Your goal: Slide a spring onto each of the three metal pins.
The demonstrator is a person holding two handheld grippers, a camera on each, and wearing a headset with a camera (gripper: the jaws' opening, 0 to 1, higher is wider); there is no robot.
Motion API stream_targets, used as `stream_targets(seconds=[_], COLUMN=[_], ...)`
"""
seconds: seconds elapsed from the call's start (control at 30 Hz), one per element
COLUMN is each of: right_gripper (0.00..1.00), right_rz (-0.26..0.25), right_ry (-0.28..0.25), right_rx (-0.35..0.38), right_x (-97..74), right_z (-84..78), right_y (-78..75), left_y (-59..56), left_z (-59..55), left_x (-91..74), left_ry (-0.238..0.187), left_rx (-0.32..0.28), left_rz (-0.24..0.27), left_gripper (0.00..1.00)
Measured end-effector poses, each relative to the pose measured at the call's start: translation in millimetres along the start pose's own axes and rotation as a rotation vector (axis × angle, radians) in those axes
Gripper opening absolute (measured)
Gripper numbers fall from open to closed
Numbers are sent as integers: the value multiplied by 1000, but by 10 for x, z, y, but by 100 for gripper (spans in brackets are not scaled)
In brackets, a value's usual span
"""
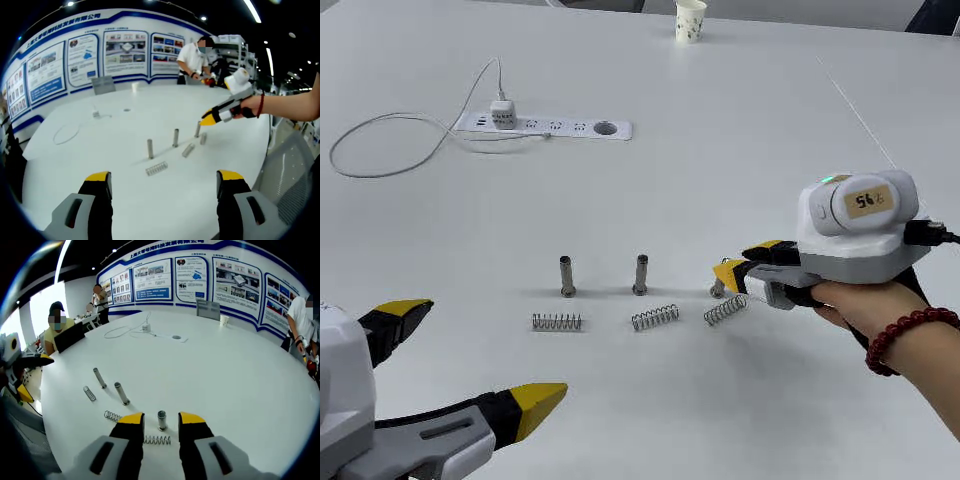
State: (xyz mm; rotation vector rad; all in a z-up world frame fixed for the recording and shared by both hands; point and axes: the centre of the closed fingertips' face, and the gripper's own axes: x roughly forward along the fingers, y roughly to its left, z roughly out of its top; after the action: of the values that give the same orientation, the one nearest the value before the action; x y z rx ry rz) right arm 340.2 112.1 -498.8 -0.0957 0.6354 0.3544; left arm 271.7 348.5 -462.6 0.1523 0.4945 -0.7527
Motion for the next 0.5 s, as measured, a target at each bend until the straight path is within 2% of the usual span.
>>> stream_targets(seconds=[0.27, 0.5], right_gripper=[37, 48], right_rz=[46, 101], right_ry=[-23, -40], right_rx=[-3, 11], right_x=[-126, -213], right_z=[37, 6], right_y=[103, 177], left_y=[26, 53], left_z=[-2, -21], left_x=[4, 21], left_ry=[6, 13], left_rx=[20, 25], left_rz=[-2, 1], left_gripper=[87, 86])
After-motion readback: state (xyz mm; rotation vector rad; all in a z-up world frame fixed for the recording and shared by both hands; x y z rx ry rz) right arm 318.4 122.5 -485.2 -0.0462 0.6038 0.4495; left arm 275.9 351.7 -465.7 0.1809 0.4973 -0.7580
